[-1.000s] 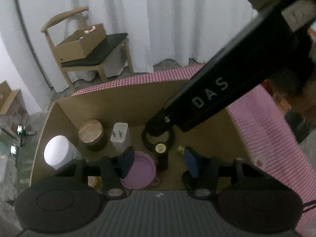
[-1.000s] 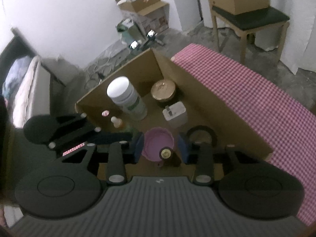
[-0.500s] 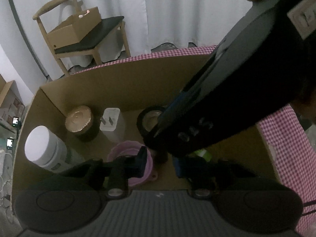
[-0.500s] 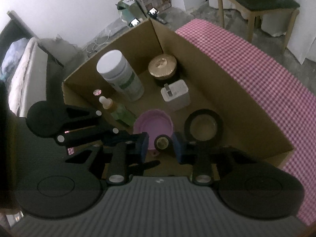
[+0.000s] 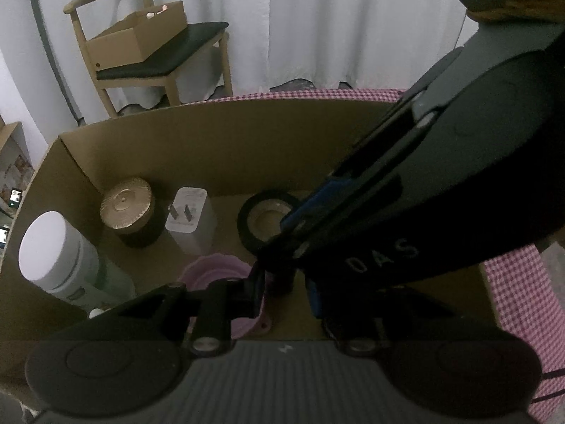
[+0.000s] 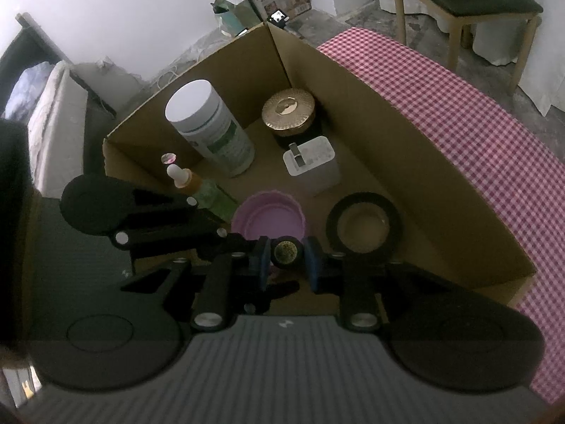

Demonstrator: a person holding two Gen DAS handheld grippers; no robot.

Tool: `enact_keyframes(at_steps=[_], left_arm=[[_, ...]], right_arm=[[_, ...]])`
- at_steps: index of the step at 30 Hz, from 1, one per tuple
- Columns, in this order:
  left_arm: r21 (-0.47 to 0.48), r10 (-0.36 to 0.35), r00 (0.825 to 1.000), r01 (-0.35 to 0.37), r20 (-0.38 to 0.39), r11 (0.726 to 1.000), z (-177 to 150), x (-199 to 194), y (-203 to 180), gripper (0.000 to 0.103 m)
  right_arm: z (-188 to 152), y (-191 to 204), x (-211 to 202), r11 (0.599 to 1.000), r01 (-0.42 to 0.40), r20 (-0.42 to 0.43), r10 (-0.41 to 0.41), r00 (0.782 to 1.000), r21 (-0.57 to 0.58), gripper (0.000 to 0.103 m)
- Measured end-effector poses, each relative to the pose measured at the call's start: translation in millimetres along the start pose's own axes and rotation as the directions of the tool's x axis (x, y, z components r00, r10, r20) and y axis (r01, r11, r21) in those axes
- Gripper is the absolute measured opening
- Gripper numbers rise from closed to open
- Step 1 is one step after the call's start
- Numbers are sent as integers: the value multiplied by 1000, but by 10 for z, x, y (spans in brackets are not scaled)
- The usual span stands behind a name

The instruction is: Organize soft objects

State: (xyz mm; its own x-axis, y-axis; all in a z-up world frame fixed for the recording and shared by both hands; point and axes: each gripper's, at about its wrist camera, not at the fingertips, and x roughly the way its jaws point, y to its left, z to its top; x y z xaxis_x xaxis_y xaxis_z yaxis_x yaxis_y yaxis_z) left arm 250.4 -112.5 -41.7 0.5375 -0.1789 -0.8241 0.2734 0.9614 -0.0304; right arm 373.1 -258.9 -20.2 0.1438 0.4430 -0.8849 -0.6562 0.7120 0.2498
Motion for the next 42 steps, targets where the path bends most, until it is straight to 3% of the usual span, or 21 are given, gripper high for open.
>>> enact_keyframes(at_steps=[10,16,21,28,32,36,42], left_arm=[[-30,-38,999,39,25,999,34,41,-80,26],[-48,-73,996,76,52,996,65,77,-214,26],[-60,-111,992,114,55,992,72,120,-290,26],[-34,-111,992,113,60,993,54,159,-385,25],[-51,-106,993,109,58,993,46,161,-354,27],[-50,-93,994,96,63,994,31,81,-344,40],[-56,-69,995,74,76,996,11,-79,-310,45]], right_arm=[[-43,-13,-93,998,57,-22,-58,998,-26,19],[-75,-88,-171,997,82,-35,-82,996,-16,6],[-106,-106,-212,996,91,-41,-92,995,-18,6],[-138,-134,-214,995,102,-44,-102,994,-8,6],[-140,-160,-262,994,113,-35,-113,993,5,7],[-106,-198,-387,991,132,-1,-132,991,25,8],[16,-259,-628,986,156,61,-160,985,66,9]])
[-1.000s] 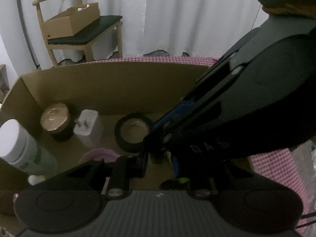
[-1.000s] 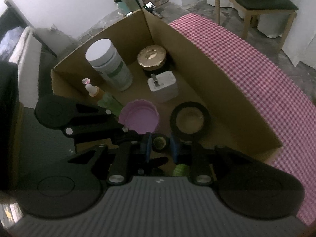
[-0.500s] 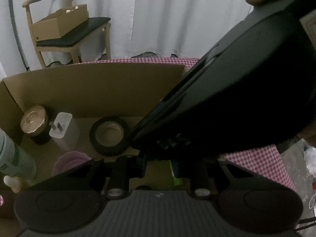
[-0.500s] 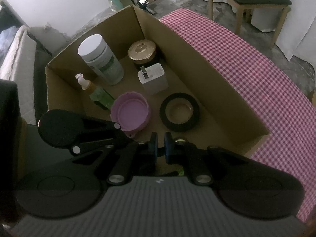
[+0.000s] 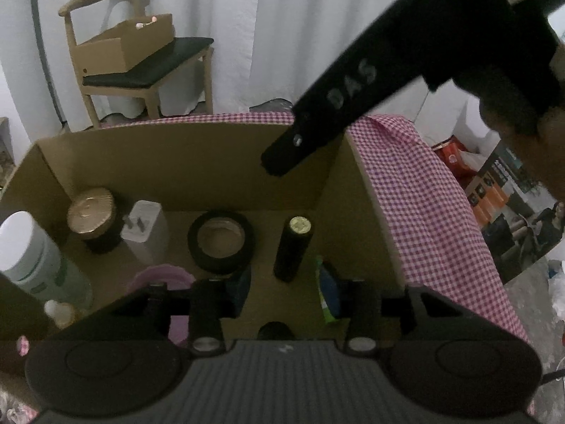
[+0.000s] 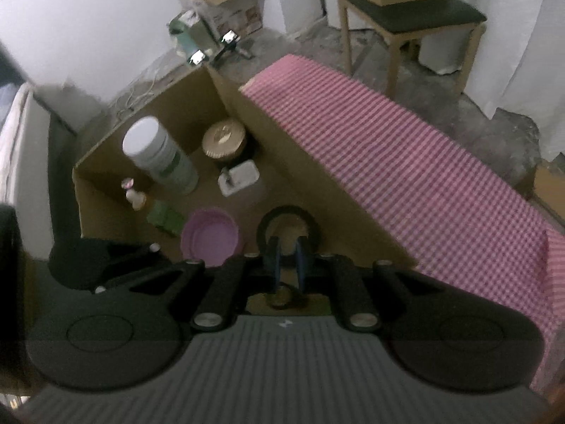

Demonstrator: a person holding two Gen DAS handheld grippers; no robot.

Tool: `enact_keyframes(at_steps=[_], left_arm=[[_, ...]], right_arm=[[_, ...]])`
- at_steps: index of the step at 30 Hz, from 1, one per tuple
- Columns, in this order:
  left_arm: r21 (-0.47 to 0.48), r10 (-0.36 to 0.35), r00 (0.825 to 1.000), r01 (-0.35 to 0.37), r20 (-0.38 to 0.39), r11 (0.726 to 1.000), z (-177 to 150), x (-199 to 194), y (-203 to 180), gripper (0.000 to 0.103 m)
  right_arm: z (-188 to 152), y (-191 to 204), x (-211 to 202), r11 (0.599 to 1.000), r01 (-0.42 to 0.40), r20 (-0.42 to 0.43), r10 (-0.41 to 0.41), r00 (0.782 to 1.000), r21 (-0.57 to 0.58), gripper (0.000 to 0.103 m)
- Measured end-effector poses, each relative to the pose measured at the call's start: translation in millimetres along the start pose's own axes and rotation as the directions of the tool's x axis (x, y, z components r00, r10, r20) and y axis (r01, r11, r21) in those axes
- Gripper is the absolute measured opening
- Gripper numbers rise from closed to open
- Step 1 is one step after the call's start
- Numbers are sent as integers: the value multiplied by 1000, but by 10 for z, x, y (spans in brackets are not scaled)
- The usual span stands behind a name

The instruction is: Organize soft objects

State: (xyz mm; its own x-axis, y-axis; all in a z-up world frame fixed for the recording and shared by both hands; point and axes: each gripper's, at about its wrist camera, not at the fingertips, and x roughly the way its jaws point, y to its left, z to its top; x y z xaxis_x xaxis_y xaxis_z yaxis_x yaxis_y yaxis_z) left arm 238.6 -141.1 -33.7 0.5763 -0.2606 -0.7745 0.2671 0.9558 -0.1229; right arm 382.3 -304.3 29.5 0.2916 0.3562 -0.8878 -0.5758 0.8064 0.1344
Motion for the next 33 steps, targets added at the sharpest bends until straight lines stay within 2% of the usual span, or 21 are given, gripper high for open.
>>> enact_keyframes(at_steps=[4,7,11,15,24,33], left_arm=[[-7,16,1000,-16,5,1000,-28,-100,36,45],[-18,36,999,-36,-1,999,-29,-184,66,45],[-8,93,995,-93,-27,996,-40,-220,107,45],[33,157,986,-156,-50,987,-84,-208,133,45],[41,165,983,-162,-75,986,-173,-215,308,45],[36,145,981,-142,-130,989,-223,-99,471,45]], right_arm=[[70,-1,-92,999,-5,15,4,1000,36,11],[97,44,-81,997,-45,-7,45,999,65,11],[116,230,71,992,-101,-74,107,992,72,12],[119,462,313,992,-119,-146,124,982,42,12],[176,747,867,991,-129,-228,130,965,21,12],[160,813,1298,993,-114,-314,119,942,37,12]])
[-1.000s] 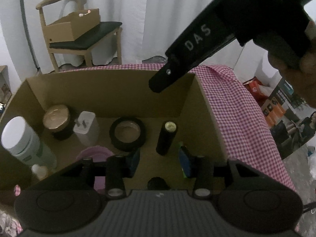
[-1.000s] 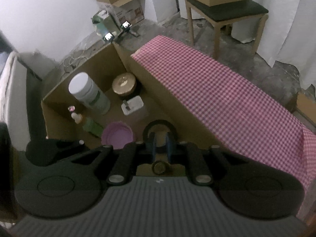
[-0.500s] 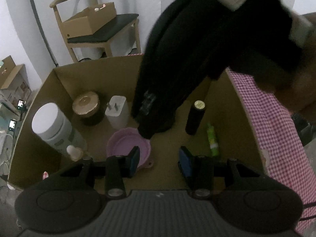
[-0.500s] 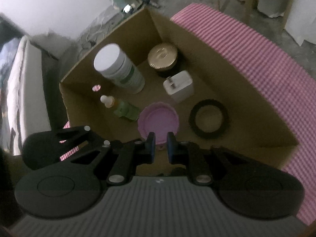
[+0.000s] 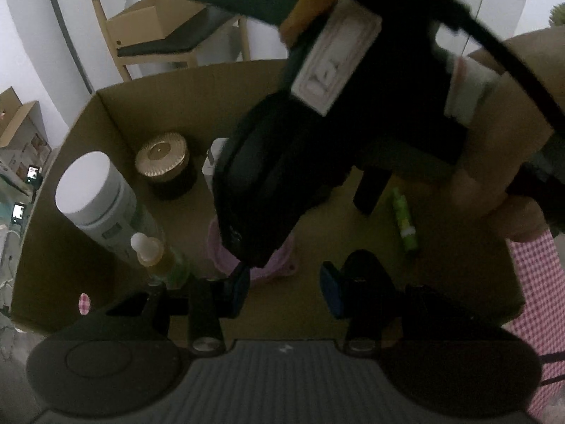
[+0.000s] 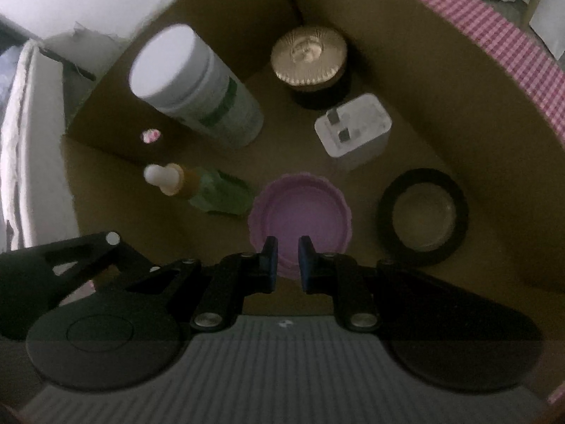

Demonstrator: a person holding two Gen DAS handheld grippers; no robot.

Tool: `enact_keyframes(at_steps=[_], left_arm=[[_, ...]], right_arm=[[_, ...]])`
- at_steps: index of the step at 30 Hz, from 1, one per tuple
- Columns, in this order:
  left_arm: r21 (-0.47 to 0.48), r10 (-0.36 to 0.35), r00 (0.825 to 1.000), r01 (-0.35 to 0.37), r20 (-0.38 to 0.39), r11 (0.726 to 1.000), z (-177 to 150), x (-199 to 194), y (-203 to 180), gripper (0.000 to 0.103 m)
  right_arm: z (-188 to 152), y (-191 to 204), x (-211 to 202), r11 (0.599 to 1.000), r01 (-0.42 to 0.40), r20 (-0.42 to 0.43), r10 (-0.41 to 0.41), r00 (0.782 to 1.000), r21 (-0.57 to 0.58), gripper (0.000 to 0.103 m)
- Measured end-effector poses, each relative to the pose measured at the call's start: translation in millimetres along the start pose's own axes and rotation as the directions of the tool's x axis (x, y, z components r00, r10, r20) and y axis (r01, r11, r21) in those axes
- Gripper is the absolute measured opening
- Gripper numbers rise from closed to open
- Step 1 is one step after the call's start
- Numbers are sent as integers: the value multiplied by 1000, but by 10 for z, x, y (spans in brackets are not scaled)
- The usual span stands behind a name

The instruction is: Organize soft objects

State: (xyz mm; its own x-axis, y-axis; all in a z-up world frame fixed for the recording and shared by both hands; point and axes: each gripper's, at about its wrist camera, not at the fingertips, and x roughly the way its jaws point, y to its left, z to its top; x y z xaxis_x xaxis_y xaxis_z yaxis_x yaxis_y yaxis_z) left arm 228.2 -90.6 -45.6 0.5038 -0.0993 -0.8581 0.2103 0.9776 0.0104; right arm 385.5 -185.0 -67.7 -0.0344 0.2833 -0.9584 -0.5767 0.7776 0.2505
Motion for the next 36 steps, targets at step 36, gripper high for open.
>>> enact_keyframes(at_steps=[36], left_arm=[[-104,159,985,-151,73,983,26,-335,383,50]], right_arm=[[217,-35,-647,985,-129,206,105,973,111,32]])
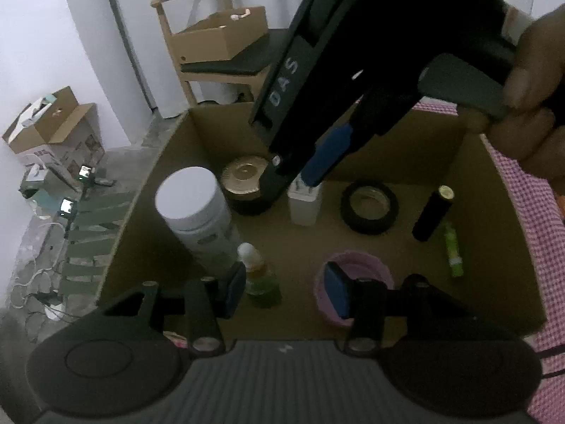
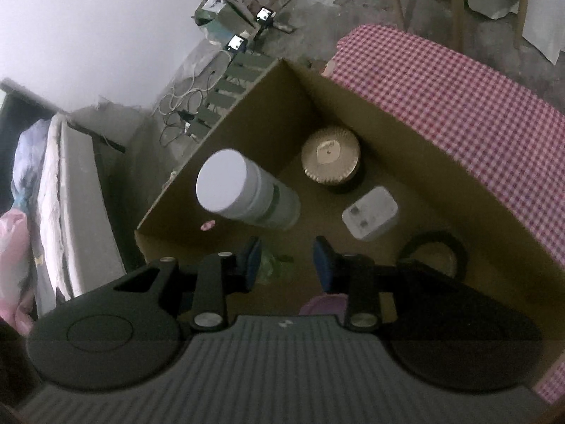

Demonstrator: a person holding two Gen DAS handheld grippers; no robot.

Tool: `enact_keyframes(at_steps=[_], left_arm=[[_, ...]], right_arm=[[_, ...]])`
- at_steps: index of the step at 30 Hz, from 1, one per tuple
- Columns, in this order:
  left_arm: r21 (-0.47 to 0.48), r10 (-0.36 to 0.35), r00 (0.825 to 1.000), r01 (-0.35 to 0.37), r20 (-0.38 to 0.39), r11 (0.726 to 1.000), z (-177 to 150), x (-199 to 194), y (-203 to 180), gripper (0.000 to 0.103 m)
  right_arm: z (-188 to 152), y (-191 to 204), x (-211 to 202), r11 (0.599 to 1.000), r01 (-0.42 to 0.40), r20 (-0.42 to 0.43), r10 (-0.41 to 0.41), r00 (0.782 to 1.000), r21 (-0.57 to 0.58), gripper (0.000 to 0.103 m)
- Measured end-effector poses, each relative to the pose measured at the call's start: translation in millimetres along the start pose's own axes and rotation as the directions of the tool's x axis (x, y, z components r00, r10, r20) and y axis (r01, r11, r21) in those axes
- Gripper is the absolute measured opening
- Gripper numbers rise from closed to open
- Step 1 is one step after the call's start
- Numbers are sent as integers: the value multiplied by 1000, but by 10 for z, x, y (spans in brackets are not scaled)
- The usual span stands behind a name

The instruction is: Organize soft objects

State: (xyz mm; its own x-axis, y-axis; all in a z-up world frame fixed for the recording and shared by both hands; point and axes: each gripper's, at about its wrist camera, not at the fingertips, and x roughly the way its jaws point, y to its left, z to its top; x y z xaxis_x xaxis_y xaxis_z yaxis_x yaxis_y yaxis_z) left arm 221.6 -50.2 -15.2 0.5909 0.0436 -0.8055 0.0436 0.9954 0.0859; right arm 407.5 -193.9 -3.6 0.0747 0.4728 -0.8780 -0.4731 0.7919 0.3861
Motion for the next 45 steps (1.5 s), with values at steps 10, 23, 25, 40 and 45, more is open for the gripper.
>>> enact_keyframes(at_steps=[10,23,25,40,45], left_arm=[[2,23,1000,-23,15,1000,58,-18,55,50],[-4,9,1000,-9,-9,1000,57,101,64,50],[-11,7,1000,-8,-16,1000,66,114,75,50],[-33,7,999,-8,-36,999,97,137,105,50],[-35,9,1000,-10,-29,999,98,109,94,50]], right_arm=[[167,-189,-209,984,168,75,-172,982,50,48],[172,-577,479,953,164,-22,-164,986,254,52],[158,-618,533,948,160,-28,-158,987,275,51],[62,-666,667,928,94,-77,-71,995,359,35],[-8,-563,704,935,69,-109,-33,994,347,35]])
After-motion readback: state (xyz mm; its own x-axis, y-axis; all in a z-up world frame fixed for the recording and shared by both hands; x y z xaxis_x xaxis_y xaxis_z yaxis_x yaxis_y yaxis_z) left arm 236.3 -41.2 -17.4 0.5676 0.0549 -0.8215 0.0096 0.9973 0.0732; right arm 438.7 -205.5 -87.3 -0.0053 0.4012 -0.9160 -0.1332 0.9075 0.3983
